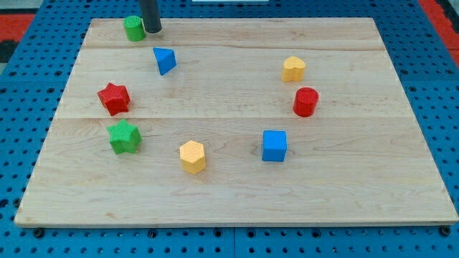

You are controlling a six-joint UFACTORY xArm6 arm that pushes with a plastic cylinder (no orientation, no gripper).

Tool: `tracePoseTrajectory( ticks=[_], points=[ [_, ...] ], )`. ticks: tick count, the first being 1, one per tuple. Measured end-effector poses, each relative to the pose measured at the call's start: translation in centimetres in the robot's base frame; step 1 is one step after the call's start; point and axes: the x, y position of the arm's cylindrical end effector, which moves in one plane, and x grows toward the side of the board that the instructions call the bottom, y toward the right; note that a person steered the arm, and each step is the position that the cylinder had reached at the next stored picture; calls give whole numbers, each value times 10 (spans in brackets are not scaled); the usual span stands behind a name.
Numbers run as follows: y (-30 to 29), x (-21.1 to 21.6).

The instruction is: Push the red star to the top center

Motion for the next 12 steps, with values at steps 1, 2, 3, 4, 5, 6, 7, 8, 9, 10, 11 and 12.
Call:
tracePoseTrajectory(
  ticks=[1, 2, 3, 4, 5, 6, 7, 8, 9, 10, 11, 12],
  points=[
    [1, -1],
    [8, -6],
    [18, -6],
    [21, -2],
    [39, -11],
    [77, 11],
    [157, 45],
    [236, 55],
    [283, 63],
    [168, 31],
    [55, 40],
    [-57, 47]
  ],
)
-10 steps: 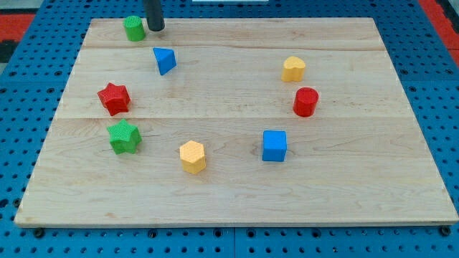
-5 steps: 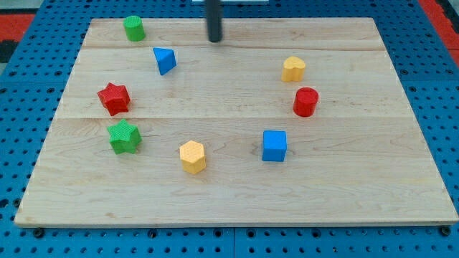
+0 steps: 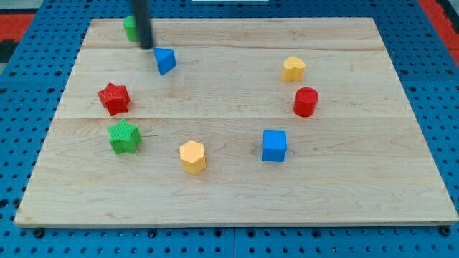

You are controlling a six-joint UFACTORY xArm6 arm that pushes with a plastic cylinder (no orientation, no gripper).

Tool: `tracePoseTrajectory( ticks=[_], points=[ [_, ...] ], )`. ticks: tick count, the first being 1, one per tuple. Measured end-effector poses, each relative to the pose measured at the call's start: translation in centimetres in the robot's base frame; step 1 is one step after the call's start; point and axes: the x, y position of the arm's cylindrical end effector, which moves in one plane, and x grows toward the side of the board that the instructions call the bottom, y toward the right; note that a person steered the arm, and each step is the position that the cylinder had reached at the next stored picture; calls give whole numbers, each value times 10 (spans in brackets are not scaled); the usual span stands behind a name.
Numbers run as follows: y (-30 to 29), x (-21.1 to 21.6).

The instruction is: Push the red star to the top center

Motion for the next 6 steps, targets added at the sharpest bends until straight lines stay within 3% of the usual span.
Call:
tracePoseTrajectory(
  ticks=[1, 3, 4, 5, 6],
  points=[
    [-68, 21],
    [-76, 180],
    [-42, 142],
    [36, 134],
    [32, 157]
  ],
)
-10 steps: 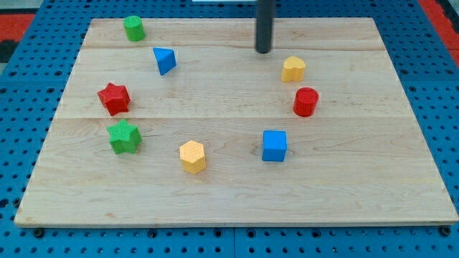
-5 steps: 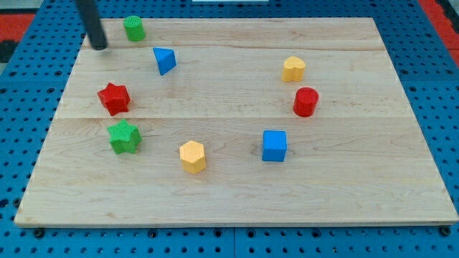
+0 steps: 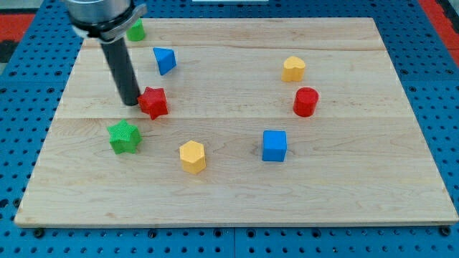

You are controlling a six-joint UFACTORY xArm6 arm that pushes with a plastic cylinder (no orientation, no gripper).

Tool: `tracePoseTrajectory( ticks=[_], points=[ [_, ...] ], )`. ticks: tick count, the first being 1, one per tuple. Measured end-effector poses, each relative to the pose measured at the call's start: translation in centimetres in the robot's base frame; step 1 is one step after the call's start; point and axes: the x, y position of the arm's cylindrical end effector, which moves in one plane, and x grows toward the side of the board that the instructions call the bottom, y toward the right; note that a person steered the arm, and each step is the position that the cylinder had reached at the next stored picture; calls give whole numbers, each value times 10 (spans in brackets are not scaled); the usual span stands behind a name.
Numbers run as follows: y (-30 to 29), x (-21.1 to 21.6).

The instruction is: Push the red star to the top center

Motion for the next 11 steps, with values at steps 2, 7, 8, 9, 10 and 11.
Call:
tracePoseTrajectory(
  ticks=[2, 7, 8, 9, 10, 11],
  points=[
    [42, -25],
    [152, -140],
    [162, -146],
    [163, -148],
    [164, -161],
    [164, -162]
  ],
)
